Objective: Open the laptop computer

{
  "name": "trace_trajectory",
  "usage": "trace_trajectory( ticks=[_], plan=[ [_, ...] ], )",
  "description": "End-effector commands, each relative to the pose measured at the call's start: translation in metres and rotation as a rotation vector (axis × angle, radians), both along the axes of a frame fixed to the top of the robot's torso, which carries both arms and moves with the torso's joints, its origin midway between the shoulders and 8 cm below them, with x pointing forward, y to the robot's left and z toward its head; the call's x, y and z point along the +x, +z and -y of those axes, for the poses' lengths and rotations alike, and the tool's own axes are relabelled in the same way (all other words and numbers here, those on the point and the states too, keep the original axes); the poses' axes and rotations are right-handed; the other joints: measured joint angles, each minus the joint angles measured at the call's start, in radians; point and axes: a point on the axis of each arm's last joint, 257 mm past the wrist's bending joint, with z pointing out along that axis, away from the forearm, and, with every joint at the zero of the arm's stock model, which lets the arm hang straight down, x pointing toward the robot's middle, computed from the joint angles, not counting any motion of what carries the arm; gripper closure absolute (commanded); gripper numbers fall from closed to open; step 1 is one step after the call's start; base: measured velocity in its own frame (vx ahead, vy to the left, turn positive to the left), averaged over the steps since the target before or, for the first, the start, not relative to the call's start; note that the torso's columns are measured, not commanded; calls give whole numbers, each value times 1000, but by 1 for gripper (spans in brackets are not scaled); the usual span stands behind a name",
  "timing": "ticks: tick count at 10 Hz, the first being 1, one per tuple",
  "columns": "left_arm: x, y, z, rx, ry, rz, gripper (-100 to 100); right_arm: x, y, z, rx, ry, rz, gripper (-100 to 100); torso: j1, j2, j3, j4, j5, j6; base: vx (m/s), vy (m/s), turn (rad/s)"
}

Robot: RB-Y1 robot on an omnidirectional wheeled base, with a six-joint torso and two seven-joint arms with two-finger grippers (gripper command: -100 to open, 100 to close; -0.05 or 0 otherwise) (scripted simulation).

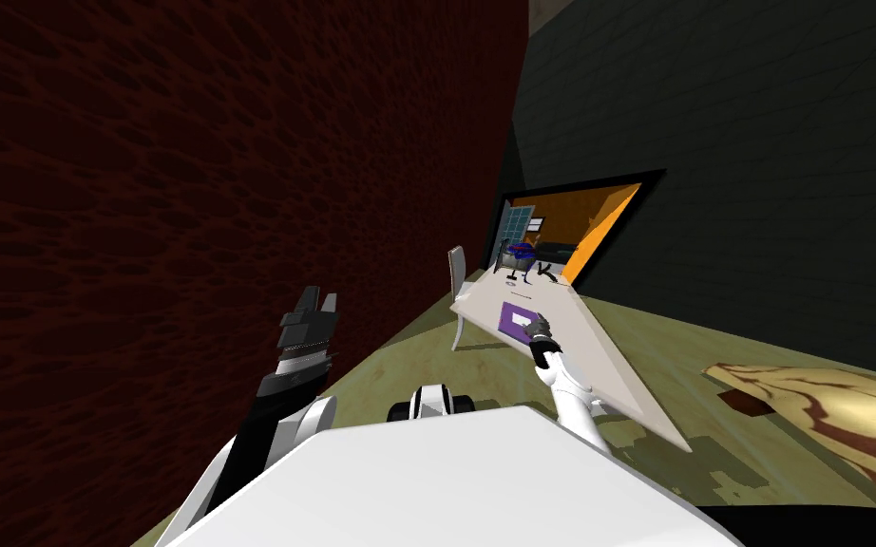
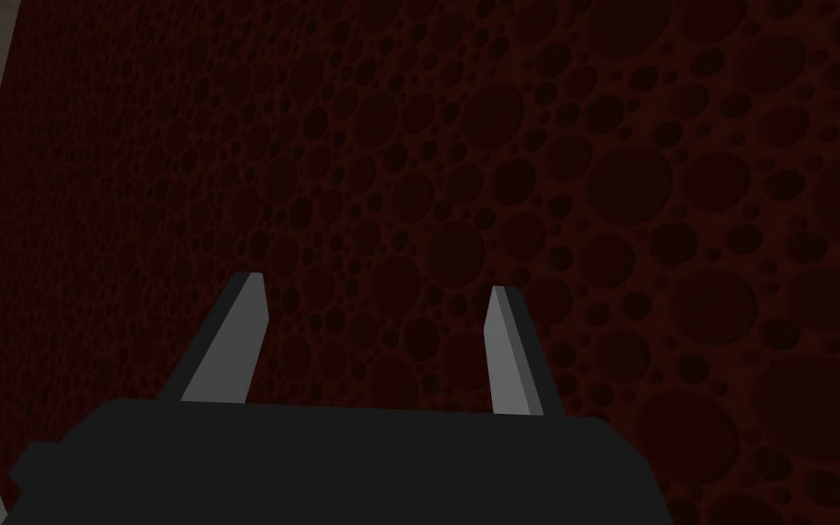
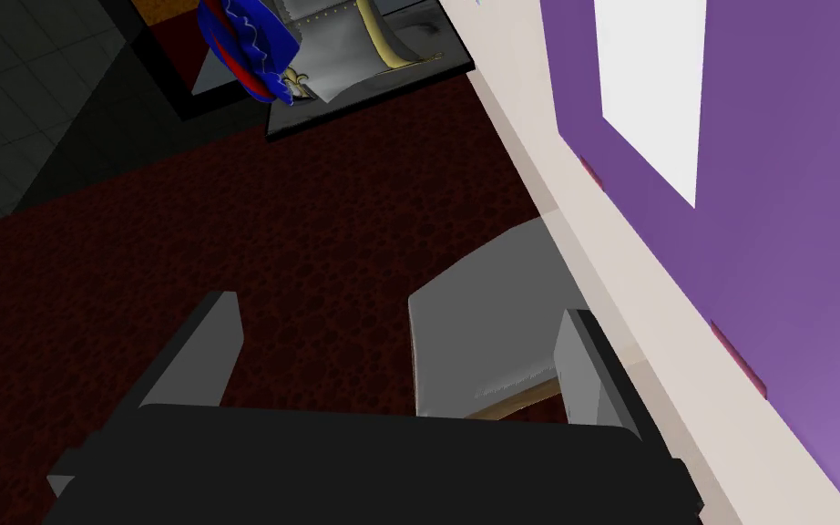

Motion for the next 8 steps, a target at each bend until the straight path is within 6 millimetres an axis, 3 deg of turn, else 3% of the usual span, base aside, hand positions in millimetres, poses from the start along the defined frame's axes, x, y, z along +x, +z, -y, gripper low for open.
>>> trace_trajectory(
  ticks=[1,3,5,6,8],
  plan=[
    [0,0,0,0,0,0,0,6,-4,12,12,-18,-27,-100,0,2,2,1,0,2,-66,10,-19],
    [0,0,0,0,0,0,0,7,-4,10,52,-20,-3,-100,0,-1,0,0,0,2,-14,11,-30],
    [0,0,0,0,0,0,0,4,-16,29,52,-53,-56,-100,1,2,1,0,0,0,-93,15,283],
    [0,0,0,0,0,0,0,5,-10,34,42,-61,-53,-100,0,4,3,1,0,2,-64,12,-30],
    [0,0,0,0,0,0,0,9,-12,29,84,-58,-31,-100,-1,-2,-1,0,0,2,-11,4,-26]
  ],
)
